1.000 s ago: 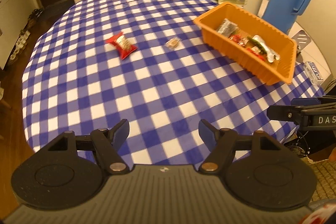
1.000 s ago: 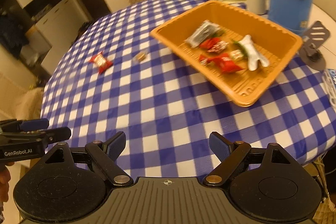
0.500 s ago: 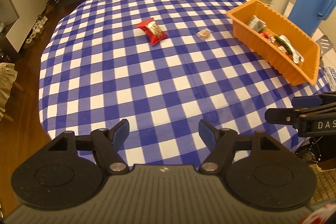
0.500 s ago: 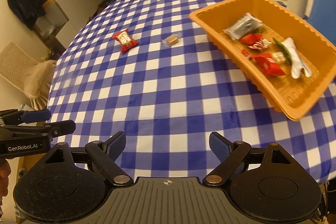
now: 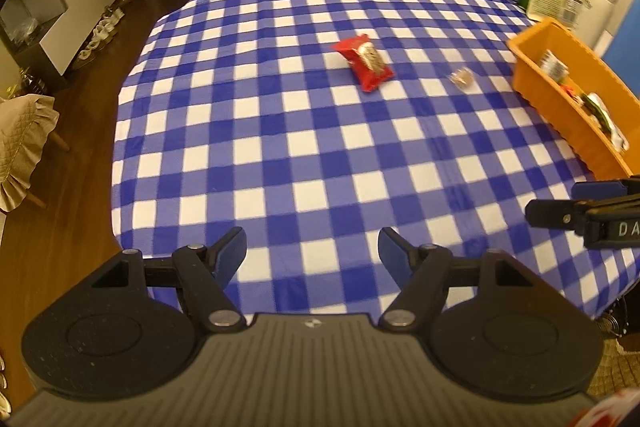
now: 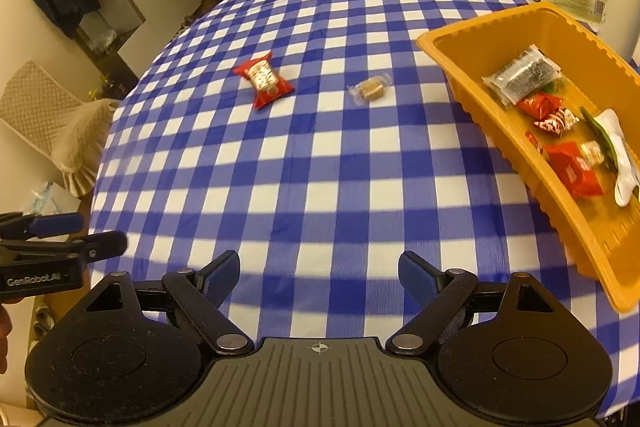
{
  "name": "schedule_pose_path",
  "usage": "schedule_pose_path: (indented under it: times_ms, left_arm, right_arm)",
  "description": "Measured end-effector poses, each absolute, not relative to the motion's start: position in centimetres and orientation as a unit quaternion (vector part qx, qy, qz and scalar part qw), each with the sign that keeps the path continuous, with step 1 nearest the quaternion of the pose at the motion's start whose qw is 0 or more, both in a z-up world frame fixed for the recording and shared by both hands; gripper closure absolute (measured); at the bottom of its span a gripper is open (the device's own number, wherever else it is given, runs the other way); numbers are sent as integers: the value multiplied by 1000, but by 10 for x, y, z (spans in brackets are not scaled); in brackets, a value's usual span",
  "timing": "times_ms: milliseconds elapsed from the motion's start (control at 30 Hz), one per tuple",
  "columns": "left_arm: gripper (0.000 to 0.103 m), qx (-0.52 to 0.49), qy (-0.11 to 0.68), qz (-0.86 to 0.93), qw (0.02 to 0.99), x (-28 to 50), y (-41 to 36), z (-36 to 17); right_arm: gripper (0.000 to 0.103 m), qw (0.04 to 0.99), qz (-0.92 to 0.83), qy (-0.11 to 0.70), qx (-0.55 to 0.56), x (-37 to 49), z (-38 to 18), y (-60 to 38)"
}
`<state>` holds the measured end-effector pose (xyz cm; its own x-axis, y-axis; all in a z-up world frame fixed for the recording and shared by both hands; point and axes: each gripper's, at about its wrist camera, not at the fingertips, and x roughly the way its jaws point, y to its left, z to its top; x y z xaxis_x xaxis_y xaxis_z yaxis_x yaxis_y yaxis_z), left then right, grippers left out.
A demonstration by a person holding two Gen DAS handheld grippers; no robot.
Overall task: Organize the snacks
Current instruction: 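Move both open grippers back toward the remaining snacks on the tablecloth, then grasp the small clear-wrapped cookie with the right gripper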
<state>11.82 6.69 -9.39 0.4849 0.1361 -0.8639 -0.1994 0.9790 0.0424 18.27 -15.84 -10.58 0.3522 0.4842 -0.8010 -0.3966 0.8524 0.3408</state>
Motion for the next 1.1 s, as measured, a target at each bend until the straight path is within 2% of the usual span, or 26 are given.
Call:
schedule_pose_path:
  times_ms: [533,633,700,767,1100]
  left_arm:
    - [33,-30,477,73,875,192,97,-109]
    - [34,-29,474,63,878,206,98,-113]
    - [36,-30,475,58,878,215,98,-116]
    - [37,-29,475,53,878,223,99,-120]
    - [38,-30,476,35,878,254,104,-130]
  right_arm:
    - [19,858,189,468,92,256,-123,-151]
    - [30,863,191,457,101,268,-125,-145]
    - [32,865,191,452,106,275,-128,-139]
    - [39,866,192,449,107,282,-131,-133]
    - [55,870,176,448,107,312,-147,-109]
